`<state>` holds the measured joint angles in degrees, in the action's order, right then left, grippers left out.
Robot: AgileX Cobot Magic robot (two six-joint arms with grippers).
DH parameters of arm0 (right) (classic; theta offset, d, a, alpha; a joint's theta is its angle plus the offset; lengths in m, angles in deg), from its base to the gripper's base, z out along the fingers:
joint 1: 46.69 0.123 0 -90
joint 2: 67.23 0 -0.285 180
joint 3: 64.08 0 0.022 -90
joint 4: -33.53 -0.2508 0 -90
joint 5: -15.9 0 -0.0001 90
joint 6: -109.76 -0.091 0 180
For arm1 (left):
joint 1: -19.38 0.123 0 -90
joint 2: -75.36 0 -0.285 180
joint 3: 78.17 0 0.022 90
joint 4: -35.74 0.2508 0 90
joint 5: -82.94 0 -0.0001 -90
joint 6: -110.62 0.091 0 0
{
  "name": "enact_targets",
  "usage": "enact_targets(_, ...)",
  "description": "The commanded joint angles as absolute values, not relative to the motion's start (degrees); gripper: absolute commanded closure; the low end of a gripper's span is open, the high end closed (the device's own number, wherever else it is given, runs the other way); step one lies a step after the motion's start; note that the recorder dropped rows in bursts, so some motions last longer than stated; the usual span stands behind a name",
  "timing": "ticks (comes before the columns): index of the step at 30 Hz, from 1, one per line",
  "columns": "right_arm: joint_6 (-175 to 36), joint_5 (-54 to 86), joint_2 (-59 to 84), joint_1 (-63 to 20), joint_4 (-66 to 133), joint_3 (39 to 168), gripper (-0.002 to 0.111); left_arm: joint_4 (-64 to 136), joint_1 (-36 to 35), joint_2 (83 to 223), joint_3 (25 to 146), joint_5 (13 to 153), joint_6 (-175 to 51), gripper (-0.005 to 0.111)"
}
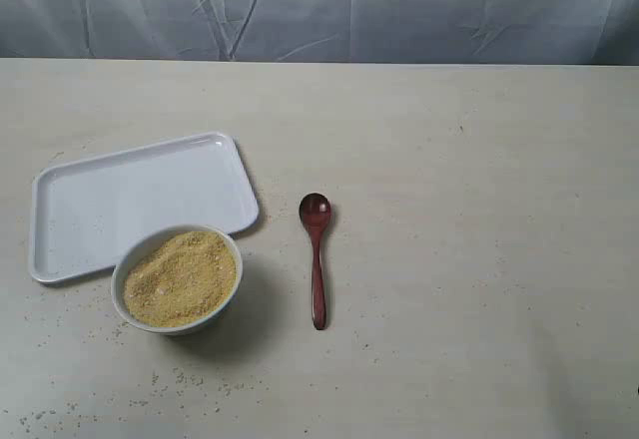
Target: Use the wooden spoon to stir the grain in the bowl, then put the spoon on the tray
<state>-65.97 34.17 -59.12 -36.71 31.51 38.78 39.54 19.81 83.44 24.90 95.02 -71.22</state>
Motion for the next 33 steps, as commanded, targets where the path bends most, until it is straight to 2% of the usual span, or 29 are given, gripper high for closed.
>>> enact_targets(1,-65.92,31.69,-59.44,-36.89,32.01,38.71,0.108,39.59,19.86,83.15,24.62,94.71,-71.28,0.106)
enact_targets(10,-65.92,5.85,-59.44,-36.89,32.01,38.71,0.108,39.59,19.86,83.15,24.62,94.71,-71.28,0.106)
enact_targets(20,-65.76,-1.46,-59.44,-36.89,31.48,38.71,0.108,39.59,19.86,83.15,24.62,94.82,-71.28,0.106)
enact_targets(28,-65.76,-0.30,-59.44,-36.89,31.01,38.71,0.108,39.59,19.86,83.15,24.62,94.82,-71.28,0.106)
enact_targets(33,-65.76,22.62,-54.38,-36.89,28.93,48.87,0.109,39.59,19.86,83.15,24.62,94.82,-71.28,0.106)
